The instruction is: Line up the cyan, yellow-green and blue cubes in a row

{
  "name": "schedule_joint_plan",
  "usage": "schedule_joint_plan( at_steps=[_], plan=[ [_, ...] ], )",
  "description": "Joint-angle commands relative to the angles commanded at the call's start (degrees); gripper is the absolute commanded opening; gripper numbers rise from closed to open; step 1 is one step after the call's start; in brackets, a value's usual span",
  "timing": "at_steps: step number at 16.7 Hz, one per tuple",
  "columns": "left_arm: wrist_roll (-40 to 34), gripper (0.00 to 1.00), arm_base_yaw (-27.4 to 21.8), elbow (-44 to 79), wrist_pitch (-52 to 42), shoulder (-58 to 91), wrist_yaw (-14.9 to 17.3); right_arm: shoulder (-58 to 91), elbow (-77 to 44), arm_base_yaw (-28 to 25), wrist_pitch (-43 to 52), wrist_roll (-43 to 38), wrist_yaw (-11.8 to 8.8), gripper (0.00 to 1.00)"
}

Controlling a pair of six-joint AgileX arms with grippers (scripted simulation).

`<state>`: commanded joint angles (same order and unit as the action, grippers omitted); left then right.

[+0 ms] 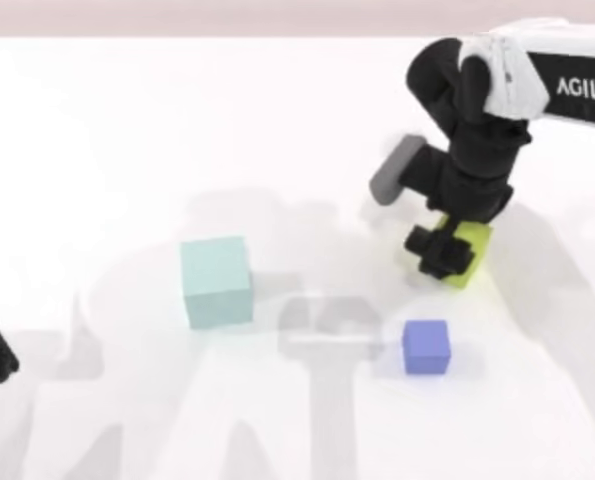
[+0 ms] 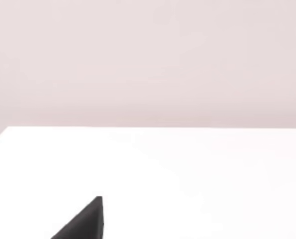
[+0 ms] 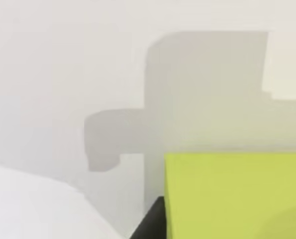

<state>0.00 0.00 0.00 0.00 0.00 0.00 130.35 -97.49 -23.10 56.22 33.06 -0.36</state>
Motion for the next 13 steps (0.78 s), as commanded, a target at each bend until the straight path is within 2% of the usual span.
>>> schedule_joint_plan(
  at_steps=[7, 13],
  plan=[
    [0.0, 1.0, 0.0, 0.0, 0.0, 0.0, 0.0, -3.4, -8.6, -0.5, 12.3, 0.2, 0.0, 0.0],
    [0.0, 1.0, 0.0, 0.0, 0.0, 0.0, 0.0, -3.6, -8.8, -1.2, 12.7, 0.6, -0.1, 0.0]
  ],
)
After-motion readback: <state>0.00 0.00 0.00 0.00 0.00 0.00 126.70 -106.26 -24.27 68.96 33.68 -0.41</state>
